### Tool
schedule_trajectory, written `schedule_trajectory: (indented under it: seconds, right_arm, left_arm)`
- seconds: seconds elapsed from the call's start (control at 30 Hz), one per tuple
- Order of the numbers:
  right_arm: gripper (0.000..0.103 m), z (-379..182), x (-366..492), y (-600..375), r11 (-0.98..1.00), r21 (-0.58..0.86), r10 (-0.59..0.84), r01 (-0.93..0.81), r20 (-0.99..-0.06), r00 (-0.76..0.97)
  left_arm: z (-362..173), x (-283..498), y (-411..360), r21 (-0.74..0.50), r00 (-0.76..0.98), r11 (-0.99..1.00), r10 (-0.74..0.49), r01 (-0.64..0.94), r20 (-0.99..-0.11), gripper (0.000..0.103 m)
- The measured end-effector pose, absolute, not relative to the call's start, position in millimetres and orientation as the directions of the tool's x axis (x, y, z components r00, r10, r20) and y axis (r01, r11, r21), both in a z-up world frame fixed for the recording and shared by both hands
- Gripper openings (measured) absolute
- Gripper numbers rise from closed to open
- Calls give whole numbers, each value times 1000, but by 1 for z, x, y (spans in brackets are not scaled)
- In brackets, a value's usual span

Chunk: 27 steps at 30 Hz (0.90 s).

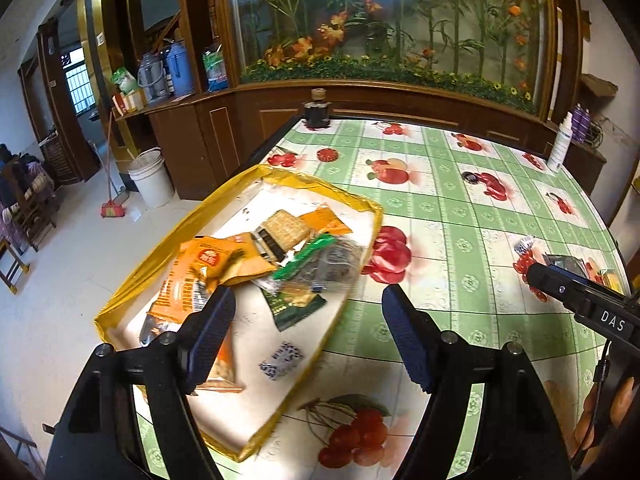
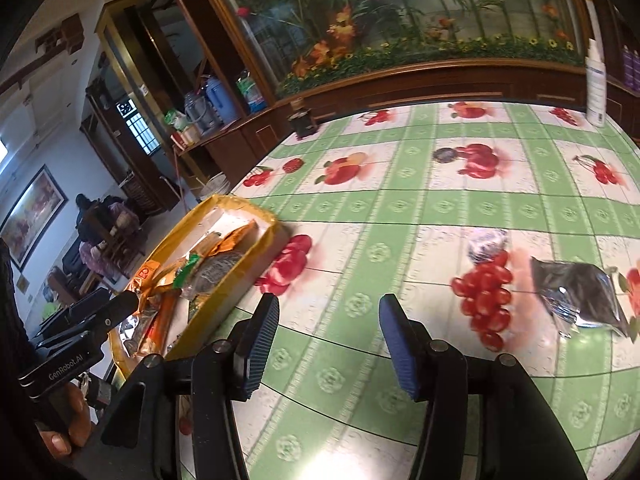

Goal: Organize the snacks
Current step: 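Reach left tool toward the small white candy while right tool reaches the yellow WEIDAN cracker pack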

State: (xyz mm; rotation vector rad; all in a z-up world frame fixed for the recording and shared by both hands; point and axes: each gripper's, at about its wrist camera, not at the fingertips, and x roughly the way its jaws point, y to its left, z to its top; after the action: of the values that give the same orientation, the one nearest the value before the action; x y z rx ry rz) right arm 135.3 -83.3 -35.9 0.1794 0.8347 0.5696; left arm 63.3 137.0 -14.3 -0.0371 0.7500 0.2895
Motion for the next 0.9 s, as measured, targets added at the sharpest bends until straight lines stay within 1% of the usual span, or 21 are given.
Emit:
schedule_trajectory:
  seconds: [0.33,0.5,0.9]
  right_arm:
    - [56,-36,124,-135,863,368,506,-347,-643,576]
    - [59,-35,117,-164,882,352,471,-313,-648,599]
    - [60,-38,100,-252,948,261,314,-182,-679,663]
  left_arm:
    - [-15,67,102,88,694,971,222,-224,-685,76]
    - [-20,73,83,89,688,978,195,-186,-699,76]
    - [-32,97,28,78,653,996,90,-48,-752,76]
